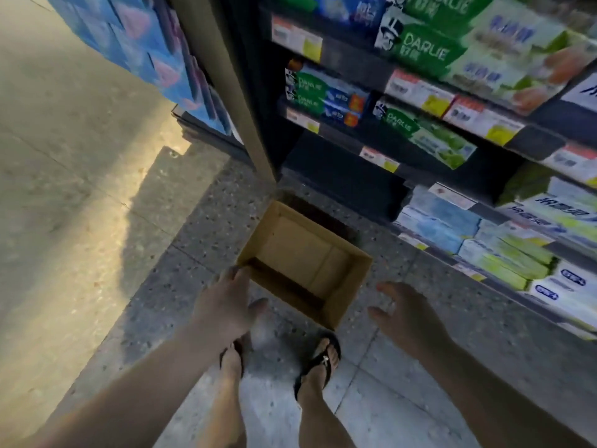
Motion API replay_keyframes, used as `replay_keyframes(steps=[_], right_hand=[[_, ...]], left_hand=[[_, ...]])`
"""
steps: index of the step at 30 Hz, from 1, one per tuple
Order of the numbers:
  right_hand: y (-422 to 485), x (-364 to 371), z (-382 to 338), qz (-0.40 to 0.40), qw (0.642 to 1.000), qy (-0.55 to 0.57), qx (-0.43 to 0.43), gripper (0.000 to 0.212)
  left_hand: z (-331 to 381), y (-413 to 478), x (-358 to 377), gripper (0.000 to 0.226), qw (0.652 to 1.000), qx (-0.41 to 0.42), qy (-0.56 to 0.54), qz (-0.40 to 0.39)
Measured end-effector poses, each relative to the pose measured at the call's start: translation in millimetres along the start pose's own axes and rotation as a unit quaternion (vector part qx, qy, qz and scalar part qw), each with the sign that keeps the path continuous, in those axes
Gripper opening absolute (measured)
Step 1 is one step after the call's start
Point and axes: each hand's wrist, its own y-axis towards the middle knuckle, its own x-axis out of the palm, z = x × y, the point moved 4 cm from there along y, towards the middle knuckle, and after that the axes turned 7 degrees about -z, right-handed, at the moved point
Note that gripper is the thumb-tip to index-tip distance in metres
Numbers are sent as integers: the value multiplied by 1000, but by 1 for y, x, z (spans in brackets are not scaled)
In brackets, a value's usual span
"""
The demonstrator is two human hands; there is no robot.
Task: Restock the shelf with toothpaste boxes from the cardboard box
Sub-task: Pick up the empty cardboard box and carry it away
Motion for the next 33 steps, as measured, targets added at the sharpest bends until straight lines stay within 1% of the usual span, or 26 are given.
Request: replay_keyframes(steps=[5, 10, 13, 15, 19, 22, 25, 28, 31, 33], right_hand=[[65, 39, 33, 26, 997, 45, 64, 49], [131, 99, 65, 34, 988, 80, 129, 53], [164, 131, 81, 52, 983, 84, 152, 55], [184, 149, 91, 56, 980, 95, 167, 57], [221, 177, 112, 67, 975, 102, 188, 61], [243, 195, 129, 64, 973, 97, 201, 64], [261, 211, 147, 64, 972, 80, 212, 71], [275, 228, 162, 61, 968, 94, 226, 78], [284, 242, 171, 65, 963, 128, 230, 78], [290, 248, 173, 74, 959, 163, 219, 68]], left_hand=[[-15, 88, 20, 71, 998, 25, 47, 20], [-42, 175, 50, 75, 995, 46, 92, -14], [-57, 217, 67, 79, 989, 52, 135, -19], [-64, 243, 77, 82, 988, 55, 143, -17], [-72, 287, 101, 88, 989, 52, 139, -19], [-81, 318, 116, 93, 990, 49, 135, 1], [-94, 344, 130, 101, 992, 27, 126, 20], [-103, 363, 142, 109, 993, 7, 116, 26], [-109, 378, 149, 112, 998, -14, 52, 37], [-111, 385, 152, 111, 999, -29, 1, 40]])
